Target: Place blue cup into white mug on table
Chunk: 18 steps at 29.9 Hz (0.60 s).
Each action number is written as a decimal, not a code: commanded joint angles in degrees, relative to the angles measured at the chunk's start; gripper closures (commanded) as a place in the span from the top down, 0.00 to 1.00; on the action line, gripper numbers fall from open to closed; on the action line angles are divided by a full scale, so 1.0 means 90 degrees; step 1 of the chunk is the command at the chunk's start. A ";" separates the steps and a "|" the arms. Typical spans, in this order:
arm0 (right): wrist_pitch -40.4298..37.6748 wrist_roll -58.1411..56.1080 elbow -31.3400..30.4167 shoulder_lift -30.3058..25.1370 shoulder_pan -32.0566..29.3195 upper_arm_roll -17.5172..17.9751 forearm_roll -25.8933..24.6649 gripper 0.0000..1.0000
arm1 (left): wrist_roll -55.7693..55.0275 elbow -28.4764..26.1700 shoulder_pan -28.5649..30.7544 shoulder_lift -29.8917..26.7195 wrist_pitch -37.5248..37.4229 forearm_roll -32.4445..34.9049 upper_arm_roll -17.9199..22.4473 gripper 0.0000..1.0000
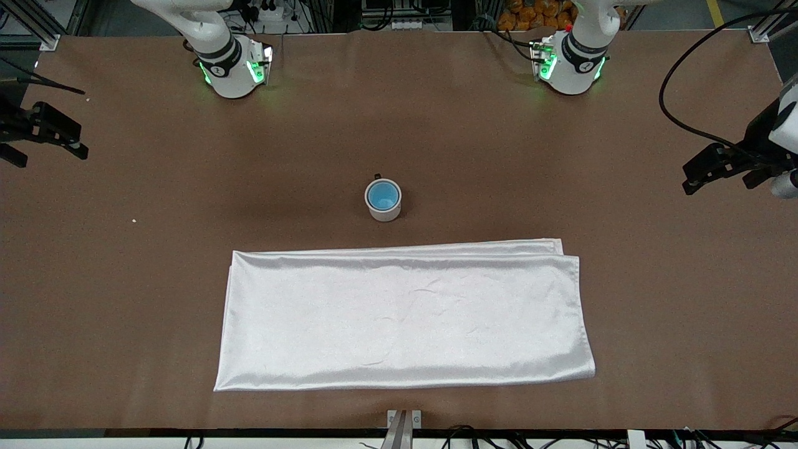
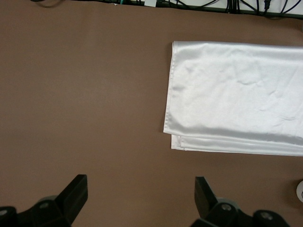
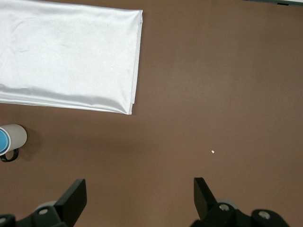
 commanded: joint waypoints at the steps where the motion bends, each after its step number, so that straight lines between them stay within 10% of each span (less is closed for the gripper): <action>1: -0.0096 -0.0074 0.0095 -0.0006 -0.0113 0.0082 -0.0039 1.00 | 0.0155 -0.0091 -0.0041 -0.0151 -0.0097 -0.0148 0.0094 1.00; 18: -0.0175 -0.0044 0.0085 0.0033 -0.0113 0.0034 0.0030 1.00 | 0.0555 -0.0091 -0.0022 -0.0151 -0.0302 -0.0158 0.0084 1.00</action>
